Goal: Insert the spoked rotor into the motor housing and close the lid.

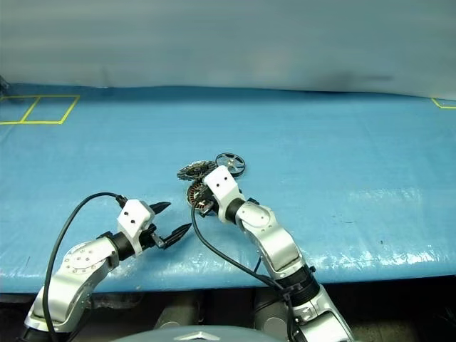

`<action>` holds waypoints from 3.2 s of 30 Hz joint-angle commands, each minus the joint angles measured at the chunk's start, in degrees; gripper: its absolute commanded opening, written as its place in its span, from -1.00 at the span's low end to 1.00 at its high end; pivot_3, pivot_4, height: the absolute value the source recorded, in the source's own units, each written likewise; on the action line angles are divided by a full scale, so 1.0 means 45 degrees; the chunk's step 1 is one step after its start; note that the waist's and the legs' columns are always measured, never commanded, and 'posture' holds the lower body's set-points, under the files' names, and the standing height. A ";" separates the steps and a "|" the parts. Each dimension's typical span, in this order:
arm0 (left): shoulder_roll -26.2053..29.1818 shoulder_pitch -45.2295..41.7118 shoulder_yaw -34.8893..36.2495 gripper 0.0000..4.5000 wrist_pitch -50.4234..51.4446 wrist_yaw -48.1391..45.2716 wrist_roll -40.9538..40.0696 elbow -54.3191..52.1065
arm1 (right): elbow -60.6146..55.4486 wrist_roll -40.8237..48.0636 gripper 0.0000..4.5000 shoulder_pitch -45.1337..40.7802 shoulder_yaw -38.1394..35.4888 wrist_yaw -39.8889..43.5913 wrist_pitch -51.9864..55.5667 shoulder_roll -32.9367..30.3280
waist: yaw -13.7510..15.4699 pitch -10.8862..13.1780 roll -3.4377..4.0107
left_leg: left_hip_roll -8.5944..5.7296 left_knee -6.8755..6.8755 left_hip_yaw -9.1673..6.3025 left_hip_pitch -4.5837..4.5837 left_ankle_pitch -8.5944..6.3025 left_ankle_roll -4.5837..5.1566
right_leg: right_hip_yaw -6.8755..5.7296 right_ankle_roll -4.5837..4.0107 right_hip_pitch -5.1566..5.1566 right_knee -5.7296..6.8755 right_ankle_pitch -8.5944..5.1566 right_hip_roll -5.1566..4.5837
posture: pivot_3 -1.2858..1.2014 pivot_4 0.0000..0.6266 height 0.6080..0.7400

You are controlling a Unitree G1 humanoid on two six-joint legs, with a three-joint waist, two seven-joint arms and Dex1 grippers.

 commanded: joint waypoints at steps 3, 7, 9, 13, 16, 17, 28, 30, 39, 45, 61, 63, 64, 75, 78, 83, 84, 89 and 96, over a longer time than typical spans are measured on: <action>-0.0310 0.0175 0.0388 1.00 -0.0866 -0.0179 -0.0219 0.0096 | 0.0519 -0.0103 -0.70 -0.0299 -0.0199 -0.0029 -0.0764 0.0267 | -0.0002 0.0000 0.0000 | -0.0001 0.0001 0.0001 0.0000 0.0000 -0.0002 | 0.0000 -0.0002 0.0000 0.0000 0.0001 0.0002 | 0.03 -0.52 1.00; -0.0371 0.0214 0.0342 1.00 -0.0884 -0.0343 -0.0294 0.0115 | 0.0892 -0.0161 -0.70 -0.0289 -0.0384 -0.0109 -0.0889 0.0224 | -0.0006 0.0000 0.0000 | -0.0003 -0.0001 0.0001 0.0001 0.0000 -0.0002 | 0.0000 -0.0004 -0.0001 0.0001 0.0002 0.0008 | 0.03 -0.52 1.00; -0.0339 0.0224 0.0305 1.00 -0.0811 -0.0482 -0.0344 0.0107 | 0.1004 -0.0179 -0.70 -0.0258 -0.0451 -0.0113 -0.0902 0.0223 | -0.0012 0.0000 0.0001 | -0.0001 0.0000 0.0000 0.0002 0.0000 -0.0003 | 0.0001 -0.0006 -0.0001 0.0001 0.0003 0.0014 | 0.03 -0.52 1.00; -0.0353 0.0234 0.0253 1.00 -0.0789 -0.0630 -0.0325 0.0138 | 0.1187 -0.0206 -0.70 -0.0196 -0.0497 -0.0057 -0.0964 0.0243 | -0.0035 0.0000 0.0001 | 0.0006 -0.0001 0.0001 0.0003 0.0001 -0.0005 | 0.0001 -0.0012 -0.0002 0.0002 0.0007 0.0025 | 0.03 -0.52 1.00; -0.0402 0.0251 0.0104 1.00 -0.0993 -0.0669 -0.0143 0.0249 | 0.1277 -0.0200 -0.70 -0.0195 -0.0464 -0.0032 -0.0976 0.0311 | -0.0038 0.0000 0.0001 | 0.0007 -0.0001 0.0001 0.0004 0.0000 -0.0005 | 0.0001 -0.0014 -0.0001 0.0002 0.0008 0.0026 | 0.03 -0.52 1.00; -0.0422 0.0257 0.0075 1.00 -0.1051 -0.0663 -0.0093 0.0279 | 0.1282 -0.0186 -0.70 -0.0198 -0.0449 -0.0022 -0.0973 0.0344 | -0.0040 0.0001 0.0001 | 0.0007 0.0000 0.0001 0.0005 0.0001 -0.0005 | 0.0002 -0.0014 -0.0001 0.0002 0.0008 0.0026 | 0.03 -0.52 1.00; -0.0564 0.0409 0.0079 1.00 -0.1342 -0.0649 0.0022 0.0517 | 0.1599 -0.0283 -0.70 -0.0221 -0.0324 0.0089 -0.1009 0.0562 | -0.0047 0.0001 0.0001 | 0.0009 0.0000 0.0001 0.0006 0.0001 -0.0006 | 0.0003 -0.0016 -0.0001 0.0003 0.0009 0.0028 | 0.03 -0.52 1.00; -0.0584 0.0421 0.0082 1.00 -0.1367 -0.0646 0.0027 0.0537 | 0.1822 -0.0329 -0.70 -0.0239 -0.0406 0.0037 -0.1065 0.0581 | -0.0047 0.0000 0.0001 | 0.0010 -0.0001 0.0000 0.0006 0.0001 -0.0007 | 0.0001 -0.0016 -0.0001 0.0003 0.0009 0.0029 | 0.03 -0.52 1.00; -0.0638 0.0431 0.0066 1.00 -0.1381 -0.0603 0.0054 0.0542 | 0.2127 -0.0370 -0.37 -0.0207 -0.0467 0.0118 -0.1073 0.0620 | -0.0054 -0.0001 0.0002 | 0.0010 0.0000 0.0001 0.0020 0.0000 -0.0007 | 0.0003 -0.0017 0.0010 0.0004 0.0010 0.0030 | 0.03 -0.52 1.00; -0.0674 0.0413 0.0050 1.00 -0.1387 -0.0579 0.0044 0.0591 | 0.1759 -0.0324 0.47 -0.0203 -0.0494 0.0191 -0.0845 0.0613 | -0.0056 -0.0001 0.0002 | 0.0011 0.0000 0.0001 0.0021 0.0001 -0.0008 | 0.0004 -0.0017 0.0012 0.0005 0.0010 0.0030 | 0.03 -0.52 1.00; -0.0967 0.0272 -0.0023 1.00 -0.1698 -0.0410 0.0084 0.0790 | -0.0959 -0.0990 -0.85 -0.0242 0.0044 -0.0374 0.1349 -0.0235 | -0.0054 0.0000 0.0004 | 0.0011 -0.0001 0.0000 0.0010 -0.0001 -0.0011 | 0.0003 -0.0017 0.0000 0.0001 0.0009 0.0029 | 0.03 -0.52 1.00; -0.1091 0.0286 -0.0018 1.00 -0.1855 -0.0361 0.0068 0.0859 | -0.0881 -0.1098 -0.98 -0.0334 0.0194 -0.0498 0.1458 -0.0152 | -0.0059 0.0000 0.0003 | 0.0010 -0.0001 0.0002 0.0009 -0.0001 -0.0012 | 0.0004 -0.0017 -0.0002 0.0001 0.0009 0.0027 | 0.03 -0.52 1.00; -0.1119 0.0300 -0.0023 1.00 -0.1906 -0.0370 0.0090 0.0887 | -0.0866 -0.1094 -0.98 -0.0361 0.0205 -0.0524 0.1503 -0.0086 | -0.0071 0.0000 0.0004 | 0.0011 -0.0003 0.0003 0.0009 -0.0001 -0.0012 | 0.0004 -0.0018 -0.0004 0.0002 0.0009 0.0028 | 0.03 -0.52 1.00; -0.1671 0.0843 0.0097 1.00 -0.3515 -0.0126 0.0272 0.1500 | -0.0255 -0.1283 -0.98 -0.0846 0.0353 -0.0584 0.1388 0.0310 | -0.0075 -0.0001 0.0002 | 0.0014 -0.0006 0.0002 0.0006 -0.0002 -0.0013 | 0.0003 -0.0019 -0.0007 -0.0002 0.0009 0.0031 | 0.03 -0.52 1.00; -0.1671 0.0897 0.0141 1.00 -0.3548 -0.0104 0.0243 0.1464 | -0.0052 -0.1345 -0.98 -0.0899 0.0357 -0.0568 0.1293 0.0347 | -0.0072 -0.0001 0.0002 | 0.0014 -0.0005 0.0001 0.0004 -0.0002 -0.0013 | 0.0002 -0.0019 -0.0007 -0.0001 0.0009 0.0031 | 0.03 -0.52 1.00; -0.1649 0.0908 0.0180 1.00 -0.3601 -0.0099 0.0225 0.1489 | 0.0258 -0.1488 -0.98 -0.0914 0.0426 -0.0504 0.1198 0.0347 | -0.0079 -0.0001 0.0002 | 0.0014 -0.0005 0.0002 0.0005 -0.0002 -0.0013 | 0.0002 -0.0019 -0.0006 -0.0002 0.0009 0.0031 | 0.03 -0.52 1.00; -0.1648 0.0908 0.0181 1.00 -0.3599 -0.0098 0.0225 0.1491 | 0.0298 -0.1504 -0.98 -0.0904 0.0436 -0.0497 0.1180 0.0350 | -0.0080 -0.0001 0.0002 | 0.0014 -0.0006 0.0002 0.0005 -0.0002 -0.0013 | 0.0002 -0.0019 -0.0007 -0.0002 0.0009 0.0032 | 0.03 -0.52 1.00; -0.1647 0.0926 0.0117 1.00 -0.3575 -0.0119 0.0239 0.1479 | 0.0450 -0.1511 -0.98 -0.0807 0.0528 -0.0417 0.1165 0.0349 | -0.0081 -0.0001 0.0003 | 0.0014 -0.0005 0.0002 0.0005 -0.0002 -0.0013 | 0.0003 -0.0019 -0.0007 -0.0001 0.0009 0.0032 | 0.03 -0.52 1.00; -0.1613 0.0959 0.0078 1.00 -0.3505 -0.0139 0.0256 0.1481 | 0.0502 -0.1369 -0.98 -0.0693 0.0657 -0.0200 0.1120 0.0394 | -0.0109 -0.0001 0.0003 | 0.0015 -0.0006 0.0002 0.0006 -0.0002 -0.0013 | 0.0003 -0.0019 -0.0007 -0.0001 0.0009 0.0033 | 0.03 -0.52 1.00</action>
